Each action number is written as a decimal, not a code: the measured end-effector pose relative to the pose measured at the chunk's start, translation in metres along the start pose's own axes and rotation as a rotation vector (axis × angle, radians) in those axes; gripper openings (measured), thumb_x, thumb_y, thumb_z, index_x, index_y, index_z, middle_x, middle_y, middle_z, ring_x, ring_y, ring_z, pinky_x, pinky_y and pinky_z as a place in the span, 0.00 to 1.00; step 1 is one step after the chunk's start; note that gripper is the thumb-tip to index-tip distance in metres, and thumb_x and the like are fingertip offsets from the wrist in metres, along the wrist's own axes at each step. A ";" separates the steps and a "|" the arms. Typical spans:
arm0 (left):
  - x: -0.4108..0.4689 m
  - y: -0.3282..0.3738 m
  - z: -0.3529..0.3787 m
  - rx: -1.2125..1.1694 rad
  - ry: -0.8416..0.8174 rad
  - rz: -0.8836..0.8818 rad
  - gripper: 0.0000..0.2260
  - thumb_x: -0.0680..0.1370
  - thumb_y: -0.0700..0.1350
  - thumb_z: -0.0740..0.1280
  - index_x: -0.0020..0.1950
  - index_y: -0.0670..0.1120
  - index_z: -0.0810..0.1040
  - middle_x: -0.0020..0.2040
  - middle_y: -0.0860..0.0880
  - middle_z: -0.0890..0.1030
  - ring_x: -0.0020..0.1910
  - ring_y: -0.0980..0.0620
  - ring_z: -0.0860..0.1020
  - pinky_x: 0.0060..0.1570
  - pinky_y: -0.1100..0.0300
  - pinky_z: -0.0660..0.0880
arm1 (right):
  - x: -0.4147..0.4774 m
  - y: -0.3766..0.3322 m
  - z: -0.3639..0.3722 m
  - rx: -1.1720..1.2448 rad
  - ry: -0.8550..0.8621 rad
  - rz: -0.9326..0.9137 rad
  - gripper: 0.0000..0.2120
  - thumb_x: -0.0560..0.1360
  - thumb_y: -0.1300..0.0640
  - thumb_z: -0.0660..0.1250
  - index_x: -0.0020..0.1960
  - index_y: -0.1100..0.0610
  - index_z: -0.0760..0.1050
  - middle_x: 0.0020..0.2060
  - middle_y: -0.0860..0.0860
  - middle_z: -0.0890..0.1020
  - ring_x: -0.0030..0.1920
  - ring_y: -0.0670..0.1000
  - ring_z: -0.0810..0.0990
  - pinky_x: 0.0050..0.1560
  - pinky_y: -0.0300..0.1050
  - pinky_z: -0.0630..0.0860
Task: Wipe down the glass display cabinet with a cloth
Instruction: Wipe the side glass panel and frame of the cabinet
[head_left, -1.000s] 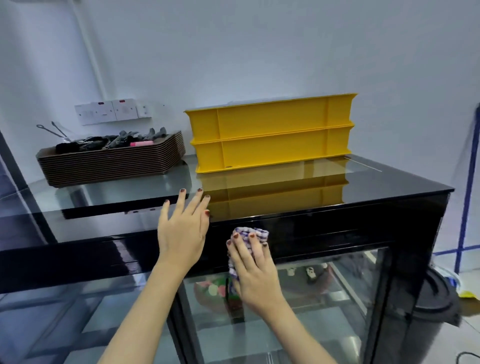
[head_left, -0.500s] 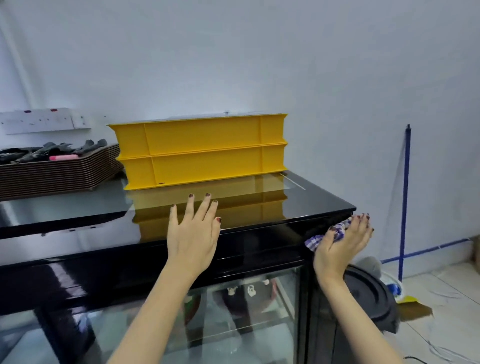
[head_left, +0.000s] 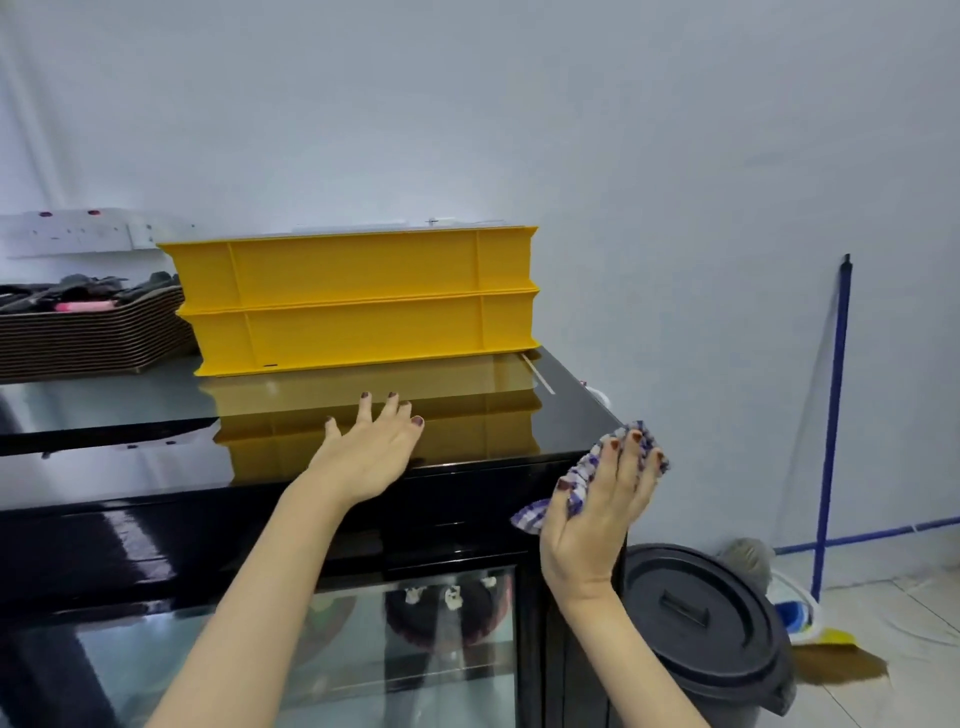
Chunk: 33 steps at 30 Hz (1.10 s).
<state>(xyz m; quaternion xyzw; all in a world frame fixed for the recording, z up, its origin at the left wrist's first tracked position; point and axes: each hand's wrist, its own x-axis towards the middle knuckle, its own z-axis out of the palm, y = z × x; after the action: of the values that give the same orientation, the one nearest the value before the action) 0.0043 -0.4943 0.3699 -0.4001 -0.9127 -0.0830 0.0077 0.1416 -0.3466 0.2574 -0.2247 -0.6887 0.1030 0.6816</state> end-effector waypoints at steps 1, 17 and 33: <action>0.002 -0.001 0.000 0.020 -0.011 -0.010 0.22 0.83 0.50 0.40 0.78 0.47 0.45 0.78 0.50 0.40 0.75 0.46 0.37 0.71 0.38 0.41 | 0.006 -0.003 -0.003 -0.005 -0.035 -0.028 0.25 0.75 0.56 0.57 0.69 0.66 0.61 0.70 0.61 0.62 0.72 0.65 0.54 0.70 0.64 0.54; 0.055 -0.033 -0.003 0.060 -0.084 -0.235 0.24 0.83 0.53 0.41 0.78 0.48 0.47 0.78 0.47 0.41 0.75 0.41 0.37 0.71 0.41 0.43 | 0.118 -0.074 0.058 -0.197 -1.415 -0.165 0.21 0.80 0.50 0.50 0.66 0.61 0.68 0.68 0.58 0.68 0.66 0.60 0.64 0.67 0.55 0.62; 0.058 -0.033 0.006 0.075 -0.032 -0.215 0.26 0.82 0.56 0.43 0.78 0.48 0.45 0.78 0.49 0.43 0.76 0.44 0.40 0.72 0.42 0.44 | 0.133 -0.022 0.065 -0.282 -1.318 -0.230 0.25 0.78 0.46 0.54 0.73 0.54 0.62 0.73 0.51 0.64 0.72 0.54 0.60 0.71 0.51 0.57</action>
<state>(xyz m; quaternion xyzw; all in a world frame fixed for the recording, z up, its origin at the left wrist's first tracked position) -0.0594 -0.4731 0.3635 -0.3004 -0.9528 -0.0426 -0.0008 0.0775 -0.2950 0.3824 -0.1271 -0.9862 0.0545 0.0910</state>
